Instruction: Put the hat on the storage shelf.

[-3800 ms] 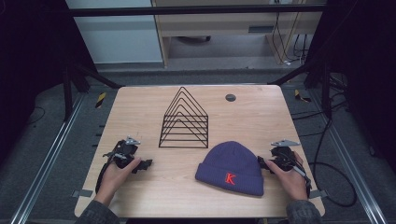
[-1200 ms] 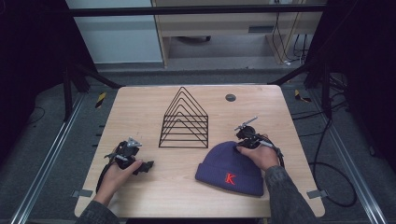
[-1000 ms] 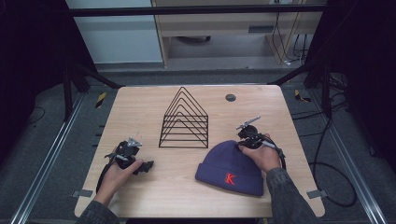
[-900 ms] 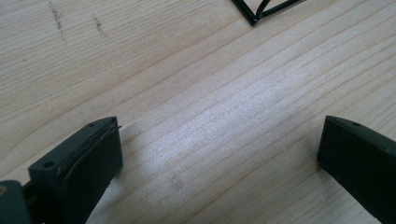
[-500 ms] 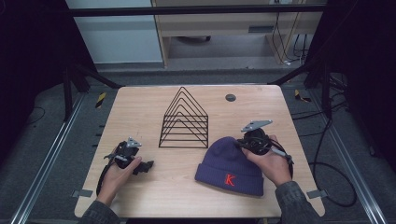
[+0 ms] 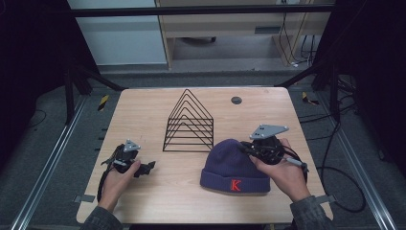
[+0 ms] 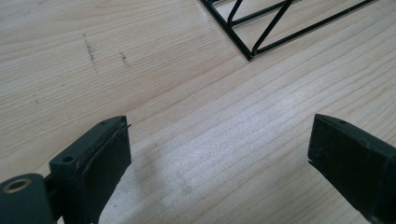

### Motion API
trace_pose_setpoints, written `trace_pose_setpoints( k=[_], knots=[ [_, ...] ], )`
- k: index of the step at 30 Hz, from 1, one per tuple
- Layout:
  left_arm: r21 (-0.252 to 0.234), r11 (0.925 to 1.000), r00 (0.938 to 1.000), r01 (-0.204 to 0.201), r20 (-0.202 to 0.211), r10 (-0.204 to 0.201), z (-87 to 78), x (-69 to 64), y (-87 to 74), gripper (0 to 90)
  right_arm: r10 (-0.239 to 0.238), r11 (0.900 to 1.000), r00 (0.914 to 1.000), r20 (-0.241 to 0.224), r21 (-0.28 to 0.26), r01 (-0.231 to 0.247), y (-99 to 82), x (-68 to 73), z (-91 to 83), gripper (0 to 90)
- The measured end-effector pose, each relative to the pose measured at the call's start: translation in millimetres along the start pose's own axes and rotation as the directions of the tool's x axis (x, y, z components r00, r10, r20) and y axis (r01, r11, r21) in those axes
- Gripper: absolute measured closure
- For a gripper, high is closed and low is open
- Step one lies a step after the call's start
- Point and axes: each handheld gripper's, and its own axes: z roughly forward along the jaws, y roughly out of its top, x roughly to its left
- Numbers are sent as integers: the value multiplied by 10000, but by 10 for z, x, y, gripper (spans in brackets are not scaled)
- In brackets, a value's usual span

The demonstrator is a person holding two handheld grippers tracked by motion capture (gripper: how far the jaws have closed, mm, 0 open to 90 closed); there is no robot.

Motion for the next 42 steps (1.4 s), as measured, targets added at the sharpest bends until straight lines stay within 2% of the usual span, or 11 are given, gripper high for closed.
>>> trace_pose_setpoints(
  k=[3, 9, 17, 20, 26, 29, 35, 38, 39, 40, 42],
  knots=[
    [-51, 10000, 9999, 35, 102, -35, -23, -2, 2, 62, -243, 9996, 9997, -95, -128, 241, 42, 34, -58, 818],
    [-550, 9985, 9998, 17, 216, -5, -110, -22, 46, 67, -592, 9981, 9982, -3, -186, 592, 157, 18, -136, 819],
    [-1263, 9919, 9990, -149, 393, 200, -258, -109, 182, 69, -425, 9984, 9991, 12, -377, 425, 222, -91, -225, 819],
    [-1254, 9910, 9980, -460, 379, 511, -293, -156, 286, 70, -470, 9984, 9988, 119, -319, 474, 272, -134, -247, 819],
    [-1424, 9871, 9959, -730, 433, 799, -413, -207, 495, 74, -429, 9980, 9988, 228, -455, 439, 360, -195, -288, 819],
    [-1429, 9858, 9918, -886, 788, 1005, -510, -239, 671, 94, -324, 9980, 9990, 295, -529, 339, 444, -260, -316, 819],
    [-1379, 9838, 9857, -1145, 1072, 1297, -559, -301, 863, 80, -194, 9978, 9986, 484, -620, 224, 560, -347, -378, 818],
    [-1465, 9790, 9808, -1420, 1130, 1592, -604, -363, 1013, 77, -61, 9969, 9980, 622, -781, 110, 659, -432, -445, 818],
    [-1465, 9790, 9808, -1420, 1130, 1592, -604, -363, 1013, 76, -61, 9969, 9980, 622, -781, 110, 659, -432, -445, 818],
    [-1492, 9804, 9790, -1289, 1382, 1497, -613, -367, 1057, 76, -59, 9969, 9978, 658, -782, 111, 679, -447, -453, 819],
    [-1310, 9810, 9768, -1428, 1414, 1611, -636, -365, 1151, 71, 47, 9957, 9973, 734, -925, 21, 764, -500, -486, 819]
  ],
)
